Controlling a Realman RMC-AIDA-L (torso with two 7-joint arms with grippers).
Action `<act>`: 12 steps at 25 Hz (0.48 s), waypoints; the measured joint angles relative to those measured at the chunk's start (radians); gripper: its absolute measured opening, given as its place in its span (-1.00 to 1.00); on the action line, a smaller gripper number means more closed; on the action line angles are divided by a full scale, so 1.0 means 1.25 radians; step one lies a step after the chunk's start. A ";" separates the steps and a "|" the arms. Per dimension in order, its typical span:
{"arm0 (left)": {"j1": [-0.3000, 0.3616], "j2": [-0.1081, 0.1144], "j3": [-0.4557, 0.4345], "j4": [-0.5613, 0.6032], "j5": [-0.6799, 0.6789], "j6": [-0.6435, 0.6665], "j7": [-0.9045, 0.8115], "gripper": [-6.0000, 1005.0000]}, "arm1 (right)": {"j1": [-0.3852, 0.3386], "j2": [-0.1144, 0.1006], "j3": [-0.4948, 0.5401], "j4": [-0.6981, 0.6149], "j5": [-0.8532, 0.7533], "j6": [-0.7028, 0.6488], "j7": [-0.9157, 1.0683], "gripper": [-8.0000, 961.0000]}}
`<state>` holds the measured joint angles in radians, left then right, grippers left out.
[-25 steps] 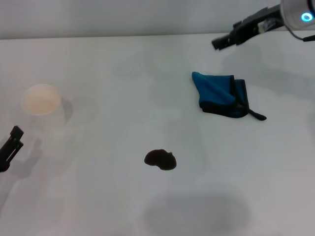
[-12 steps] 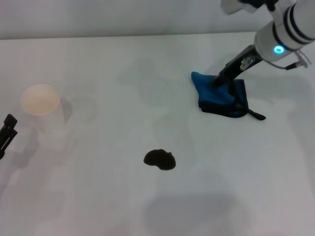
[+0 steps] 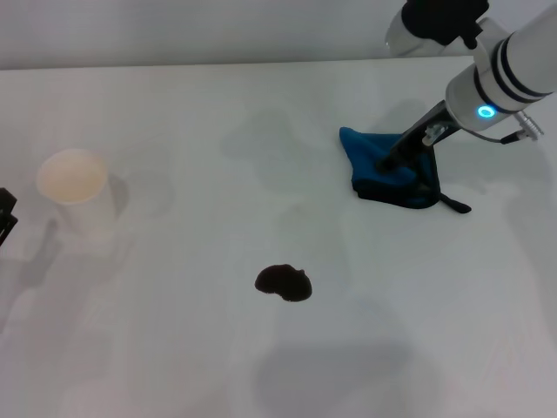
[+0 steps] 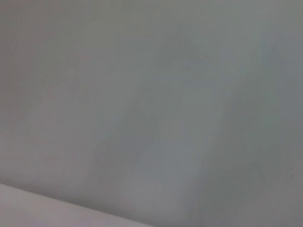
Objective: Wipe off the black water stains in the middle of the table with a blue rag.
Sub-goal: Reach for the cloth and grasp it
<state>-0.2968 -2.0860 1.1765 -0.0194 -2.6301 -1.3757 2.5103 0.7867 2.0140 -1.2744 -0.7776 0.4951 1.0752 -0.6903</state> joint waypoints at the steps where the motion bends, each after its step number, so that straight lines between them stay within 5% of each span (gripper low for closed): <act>1: -0.003 0.000 0.000 0.000 0.000 0.000 0.000 0.77 | 0.002 0.001 -0.004 0.006 0.000 -0.004 0.000 0.55; 12: -0.013 -0.001 0.000 0.000 -0.022 0.000 -0.015 0.77 | 0.037 0.002 -0.028 0.094 -0.001 -0.084 0.003 0.33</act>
<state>-0.3125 -2.0877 1.1765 -0.0192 -2.6570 -1.3759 2.4913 0.8334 2.0167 -1.3092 -0.6601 0.4939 0.9703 -0.6862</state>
